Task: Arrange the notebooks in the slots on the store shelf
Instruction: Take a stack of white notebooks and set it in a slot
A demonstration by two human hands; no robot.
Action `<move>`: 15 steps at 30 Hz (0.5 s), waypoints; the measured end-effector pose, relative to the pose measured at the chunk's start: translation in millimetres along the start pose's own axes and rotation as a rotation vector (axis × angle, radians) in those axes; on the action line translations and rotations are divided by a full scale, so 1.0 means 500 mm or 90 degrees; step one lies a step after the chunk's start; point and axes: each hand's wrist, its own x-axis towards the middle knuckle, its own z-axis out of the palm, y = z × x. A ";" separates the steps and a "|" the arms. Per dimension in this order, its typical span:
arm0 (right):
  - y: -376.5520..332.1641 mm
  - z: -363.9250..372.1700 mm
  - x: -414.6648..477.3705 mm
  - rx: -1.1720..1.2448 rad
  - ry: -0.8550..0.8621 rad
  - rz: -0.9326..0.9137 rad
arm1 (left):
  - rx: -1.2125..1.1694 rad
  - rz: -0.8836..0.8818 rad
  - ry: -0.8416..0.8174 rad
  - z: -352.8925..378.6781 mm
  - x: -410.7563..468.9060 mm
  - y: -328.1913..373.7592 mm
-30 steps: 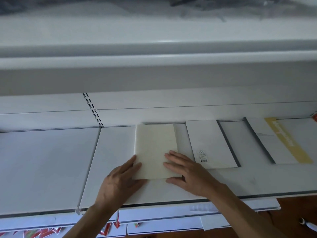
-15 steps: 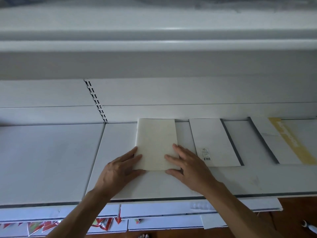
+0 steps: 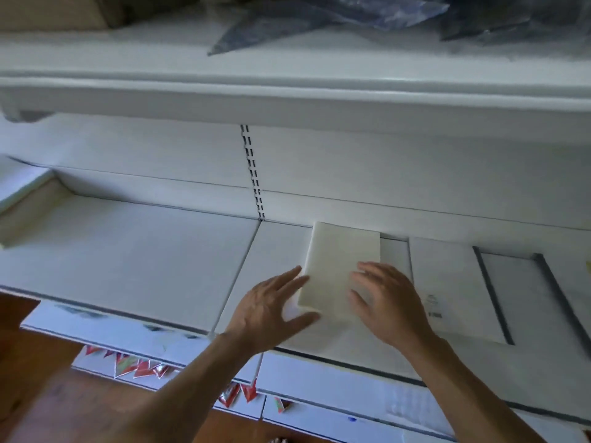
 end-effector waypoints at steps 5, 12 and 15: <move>-0.133 0.012 0.076 0.028 -0.099 0.019 | -0.039 -0.177 0.079 -0.109 -0.094 -0.067; -0.461 0.102 0.178 0.006 -0.225 -0.065 | 0.060 -0.411 0.039 -0.298 -0.352 -0.336; -0.676 0.168 0.203 0.043 -0.244 -0.105 | 0.088 -0.476 0.074 -0.374 -0.490 -0.461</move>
